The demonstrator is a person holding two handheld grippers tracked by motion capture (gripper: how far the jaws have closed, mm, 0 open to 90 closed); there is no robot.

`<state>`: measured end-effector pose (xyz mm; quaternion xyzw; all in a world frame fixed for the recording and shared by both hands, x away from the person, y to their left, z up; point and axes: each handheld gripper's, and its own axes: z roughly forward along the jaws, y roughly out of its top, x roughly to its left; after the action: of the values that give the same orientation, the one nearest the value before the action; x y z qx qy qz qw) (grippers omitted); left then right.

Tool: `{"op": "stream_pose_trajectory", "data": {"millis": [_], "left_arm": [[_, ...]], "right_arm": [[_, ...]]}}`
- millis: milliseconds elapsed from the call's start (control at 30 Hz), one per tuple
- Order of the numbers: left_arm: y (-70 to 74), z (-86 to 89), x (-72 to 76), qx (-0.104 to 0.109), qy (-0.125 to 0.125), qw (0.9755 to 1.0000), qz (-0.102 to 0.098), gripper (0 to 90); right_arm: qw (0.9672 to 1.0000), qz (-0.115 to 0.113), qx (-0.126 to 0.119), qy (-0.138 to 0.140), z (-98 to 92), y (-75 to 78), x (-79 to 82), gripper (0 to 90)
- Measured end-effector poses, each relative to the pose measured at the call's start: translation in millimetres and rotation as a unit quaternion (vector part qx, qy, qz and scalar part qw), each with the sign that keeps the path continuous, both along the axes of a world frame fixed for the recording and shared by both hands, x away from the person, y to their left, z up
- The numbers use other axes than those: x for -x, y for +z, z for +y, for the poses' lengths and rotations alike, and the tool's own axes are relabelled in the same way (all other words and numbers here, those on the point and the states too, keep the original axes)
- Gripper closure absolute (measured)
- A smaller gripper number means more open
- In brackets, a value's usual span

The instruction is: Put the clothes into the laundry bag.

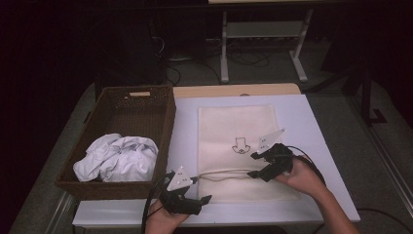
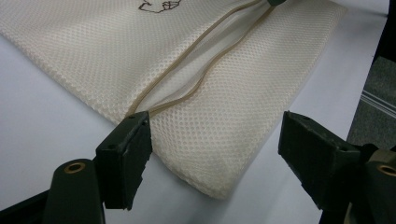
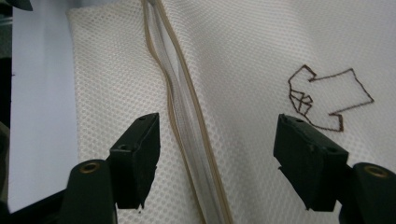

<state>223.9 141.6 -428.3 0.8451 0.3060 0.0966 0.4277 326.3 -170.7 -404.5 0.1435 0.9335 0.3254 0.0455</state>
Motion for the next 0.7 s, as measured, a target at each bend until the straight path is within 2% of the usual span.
{"op": "stream_pose_trajectory", "data": {"millis": [133,267,467,533,567,633,700], "left_arm": [[0.3,1.7,-0.4,0.013,-0.003,0.9999,0.011,25.1],[0.5,2.1,-0.2,0.013,-0.002,0.9999,0.011,25.1],[0.3,3.3,-1.3,0.011,-0.001,0.9999,0.011,25.1],[0.4,3.1,-1.5,0.011,0.000,0.9999,0.010,25.1],[0.4,2.6,-1.4,0.009,-0.001,0.9999,0.010,25.1],[0.4,1.6,-1.1,0.010,-0.003,0.9999,0.011,25.1],[0.5,0.4,-1.3,0.010,-0.005,0.9999,0.010,25.1]], "right_arm": [[1.0000,0.002,0.004,0.009,6.9,-1.4,-3.9,32.0],[0.9996,0.010,0.014,0.022,14.8,-6.5,-7.7,35.8],[0.9986,0.016,0.031,0.041,25.1,-12.3,-11.9,45.9],[0.9977,0.015,0.043,0.051,30.1,-15.0,-13.8,52.0],[0.9977,0.015,0.043,0.051,30.1,-15.0,-13.8,52.0],[0.9962,0.005,0.059,0.065,36.9,-17.0,-14.0,60.9],[0.9955,0.003,0.064,0.069,39.0,-16.9,-13.9,64.5]]}}
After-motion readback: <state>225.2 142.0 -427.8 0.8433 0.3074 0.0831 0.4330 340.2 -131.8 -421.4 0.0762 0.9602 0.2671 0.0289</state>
